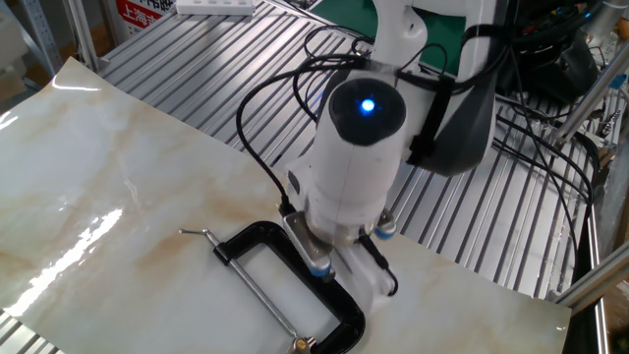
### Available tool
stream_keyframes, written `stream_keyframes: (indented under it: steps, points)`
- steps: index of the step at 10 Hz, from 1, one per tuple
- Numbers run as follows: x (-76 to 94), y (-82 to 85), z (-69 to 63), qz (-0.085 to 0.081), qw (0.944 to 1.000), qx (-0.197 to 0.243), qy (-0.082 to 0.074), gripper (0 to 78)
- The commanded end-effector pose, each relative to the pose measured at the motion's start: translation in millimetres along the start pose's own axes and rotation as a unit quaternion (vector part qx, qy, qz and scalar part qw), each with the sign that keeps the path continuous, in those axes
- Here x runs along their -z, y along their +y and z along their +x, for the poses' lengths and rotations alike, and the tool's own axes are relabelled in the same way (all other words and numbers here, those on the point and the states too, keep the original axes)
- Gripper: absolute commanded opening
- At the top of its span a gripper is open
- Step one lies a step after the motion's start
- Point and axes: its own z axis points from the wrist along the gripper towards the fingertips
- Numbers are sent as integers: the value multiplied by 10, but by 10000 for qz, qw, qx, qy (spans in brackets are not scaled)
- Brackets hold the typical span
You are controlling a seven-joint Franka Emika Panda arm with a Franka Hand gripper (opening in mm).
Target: Turn off the water tap
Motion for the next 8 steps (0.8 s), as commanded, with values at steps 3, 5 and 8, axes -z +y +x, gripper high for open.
stream_keyframes:
  steps: [3, 5, 8]
  points:
    - [28, 36, -35, 34, 10000, -25, 7, 0]
    - [28, 36, -35, -31, 9997, 256, 14, 0]
    - [28, 36, -35, 41, 9979, 619, 182, 0]
